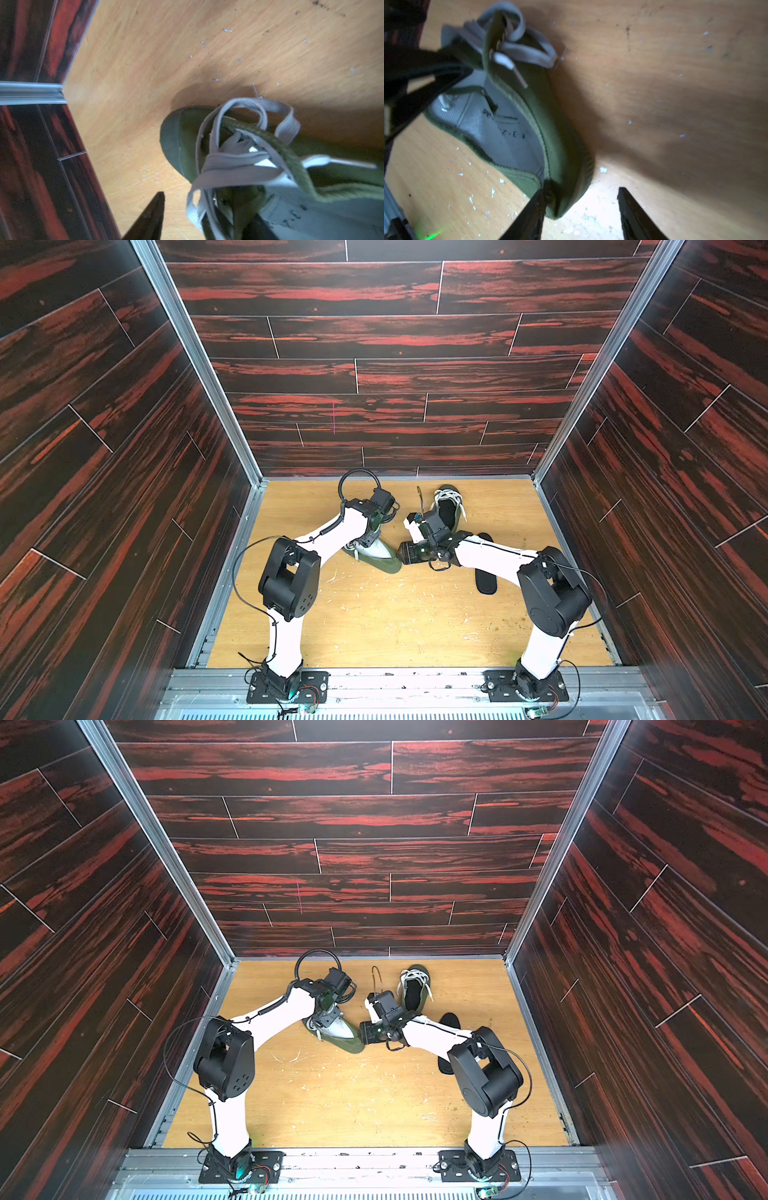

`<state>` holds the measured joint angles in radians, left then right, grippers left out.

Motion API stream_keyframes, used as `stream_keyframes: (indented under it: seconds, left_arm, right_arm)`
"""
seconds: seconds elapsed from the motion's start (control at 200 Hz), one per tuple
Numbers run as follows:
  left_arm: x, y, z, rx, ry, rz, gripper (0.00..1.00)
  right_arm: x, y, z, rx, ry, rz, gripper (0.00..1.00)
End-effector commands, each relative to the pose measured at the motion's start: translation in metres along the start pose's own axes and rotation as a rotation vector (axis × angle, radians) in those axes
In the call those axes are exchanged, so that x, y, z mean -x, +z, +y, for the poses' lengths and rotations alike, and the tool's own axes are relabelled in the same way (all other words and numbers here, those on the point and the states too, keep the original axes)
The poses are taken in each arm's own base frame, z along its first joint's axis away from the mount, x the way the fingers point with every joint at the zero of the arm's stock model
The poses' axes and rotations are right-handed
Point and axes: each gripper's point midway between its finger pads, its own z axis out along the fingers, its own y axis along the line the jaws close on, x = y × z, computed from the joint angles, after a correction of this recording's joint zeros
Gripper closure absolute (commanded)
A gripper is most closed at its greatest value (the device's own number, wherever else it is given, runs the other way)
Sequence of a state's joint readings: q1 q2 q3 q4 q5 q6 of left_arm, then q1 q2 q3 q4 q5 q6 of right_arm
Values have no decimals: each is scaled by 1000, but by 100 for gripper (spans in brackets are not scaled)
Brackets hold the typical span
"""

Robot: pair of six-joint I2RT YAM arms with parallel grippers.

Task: Insert the insole into the shoe
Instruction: Adjust the shoe at the center of the board.

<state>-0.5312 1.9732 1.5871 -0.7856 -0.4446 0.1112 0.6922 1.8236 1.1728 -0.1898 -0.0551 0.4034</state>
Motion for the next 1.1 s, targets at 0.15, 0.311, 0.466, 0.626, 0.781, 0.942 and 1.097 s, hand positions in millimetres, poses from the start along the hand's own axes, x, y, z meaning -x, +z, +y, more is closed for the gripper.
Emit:
stream_keyframes:
  seconds: [0.15,0.311,0.466,0.626,0.781,0.942,1.097]
  left_arm:
    - [1,-19,7,-61,-70,-53,65]
    - [-1,-18,7,-92,-103,-51,78]
    - [-2,-28,8,-155,-190,-52,85]
    - [-2,-41,-3,-262,-289,-61,88]
    - [-10,-45,-13,-326,-363,-42,90]
    - [-21,-35,-15,-310,-371,-10,90]
    - [-23,-35,-14,-303,-372,-12,88]
  right_arm:
    - [17,12,6,-81,-38,-7,40]
    - [19,29,8,-112,-54,27,40]
    - [13,40,10,-124,-60,52,40]
    - [11,41,-1,-186,-50,51,40]
    - [10,22,-15,-262,-72,46,42]
    - [6,-2,-26,-281,-54,35,49]
    - [2,-12,-32,-272,-35,39,59]
